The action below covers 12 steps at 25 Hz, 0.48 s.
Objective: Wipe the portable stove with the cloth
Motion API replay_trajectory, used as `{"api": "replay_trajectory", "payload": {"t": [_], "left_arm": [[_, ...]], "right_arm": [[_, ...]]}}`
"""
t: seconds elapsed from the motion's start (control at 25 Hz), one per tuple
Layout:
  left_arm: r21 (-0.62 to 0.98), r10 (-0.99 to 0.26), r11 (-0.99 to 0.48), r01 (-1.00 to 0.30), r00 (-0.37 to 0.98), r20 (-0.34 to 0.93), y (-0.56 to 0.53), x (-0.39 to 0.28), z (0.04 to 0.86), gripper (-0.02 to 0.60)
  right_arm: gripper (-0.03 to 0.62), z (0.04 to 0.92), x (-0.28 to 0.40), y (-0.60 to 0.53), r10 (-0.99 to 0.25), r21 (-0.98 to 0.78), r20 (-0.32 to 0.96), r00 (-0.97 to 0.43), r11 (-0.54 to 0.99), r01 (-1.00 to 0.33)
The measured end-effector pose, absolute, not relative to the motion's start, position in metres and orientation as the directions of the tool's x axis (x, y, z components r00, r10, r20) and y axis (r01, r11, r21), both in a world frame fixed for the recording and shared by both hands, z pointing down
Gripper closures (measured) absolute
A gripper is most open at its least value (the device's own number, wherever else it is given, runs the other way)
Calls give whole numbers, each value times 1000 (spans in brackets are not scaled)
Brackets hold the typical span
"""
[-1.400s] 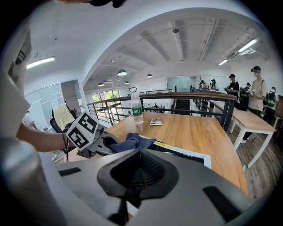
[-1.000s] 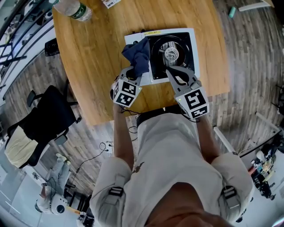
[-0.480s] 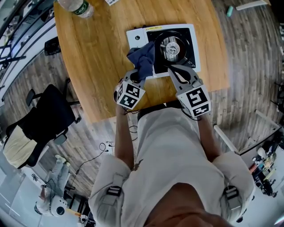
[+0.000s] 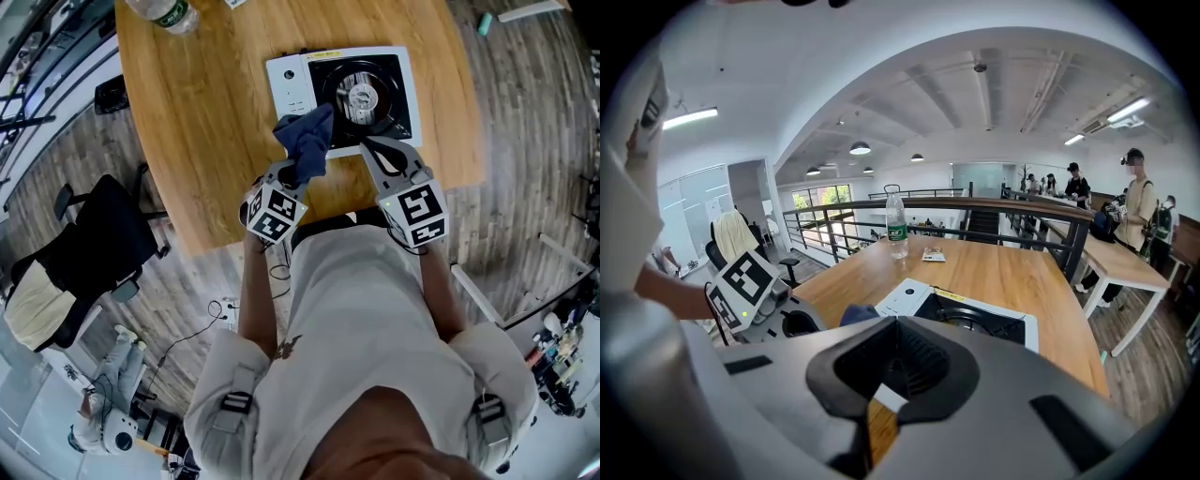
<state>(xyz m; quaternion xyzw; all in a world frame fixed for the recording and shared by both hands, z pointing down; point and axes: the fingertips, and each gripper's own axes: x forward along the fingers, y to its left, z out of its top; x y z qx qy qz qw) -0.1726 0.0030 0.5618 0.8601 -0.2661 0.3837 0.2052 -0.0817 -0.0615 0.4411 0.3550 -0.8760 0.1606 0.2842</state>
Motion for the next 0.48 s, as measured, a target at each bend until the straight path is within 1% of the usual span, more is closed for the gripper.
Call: {"api": "replay_trajectory", "payload": {"t": [0.28,0.48], "left_arm": [[202,-240,-807,-556,620,747,47,-136,539,520],[227,-239,-813,-536,662,710,60,-90,513,520]], "right_arm": [[574,444,-56,-61,-533,-113,581,-616,696,-709],[574,456,-21,-55,-514,-151,571,-640,701,-697]]}}
